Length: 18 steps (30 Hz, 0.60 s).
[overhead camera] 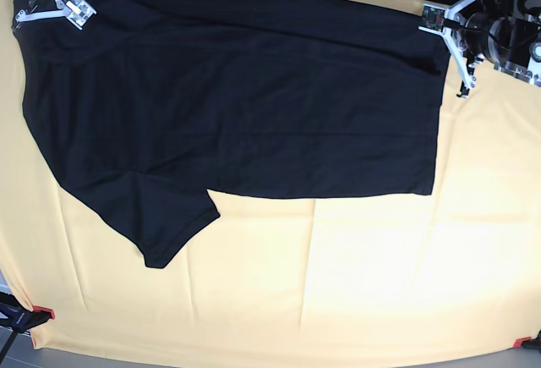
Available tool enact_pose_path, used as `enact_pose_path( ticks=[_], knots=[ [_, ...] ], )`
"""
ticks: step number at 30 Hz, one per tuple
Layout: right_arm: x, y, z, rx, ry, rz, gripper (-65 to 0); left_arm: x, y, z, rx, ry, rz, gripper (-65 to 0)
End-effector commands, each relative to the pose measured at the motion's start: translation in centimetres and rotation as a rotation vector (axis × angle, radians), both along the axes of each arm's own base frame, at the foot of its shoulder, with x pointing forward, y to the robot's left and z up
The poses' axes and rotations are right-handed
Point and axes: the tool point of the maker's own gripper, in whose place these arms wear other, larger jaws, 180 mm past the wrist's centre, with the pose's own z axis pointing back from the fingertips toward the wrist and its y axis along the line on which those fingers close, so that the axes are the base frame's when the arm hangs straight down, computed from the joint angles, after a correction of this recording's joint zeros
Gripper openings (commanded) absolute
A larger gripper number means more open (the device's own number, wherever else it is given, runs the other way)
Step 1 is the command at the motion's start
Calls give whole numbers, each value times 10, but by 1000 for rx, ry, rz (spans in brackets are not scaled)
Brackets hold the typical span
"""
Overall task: Fold the T-shirt properly
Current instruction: 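Drag the shirt edge toward the robot with both grippers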
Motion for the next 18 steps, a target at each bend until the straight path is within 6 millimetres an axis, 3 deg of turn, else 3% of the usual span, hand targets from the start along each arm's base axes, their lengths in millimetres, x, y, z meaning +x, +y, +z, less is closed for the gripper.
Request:
enact_pose_path(
  ticks=[1,6,7,10,11,13,18],
  knots=[
    [4,-4,5,-25,-14,8,-650,5,9,5,38,-22,-9,-650],
    [4,-4,5,-25,-14,8,-647,-4,0,7,-9,34,23,-650],
    [4,-5,5,-25,-13,8,-569,-4,-1,8,-11,34,23,-623],
    [4,-5,5,-27,-11,7,-293,-4,-1,8,-11,35,23,-407],
    [4,-5,5,-27,-11,7,-240,-4,0,8,-11,34,23,-345],
    [3,-5,6,-33,-6,6,-228,-4,0,7,-10,34,23,-305],
    [6,6,17,-32,-10,44,-228,-3,4,7,14,27,19,-305]
  ],
)
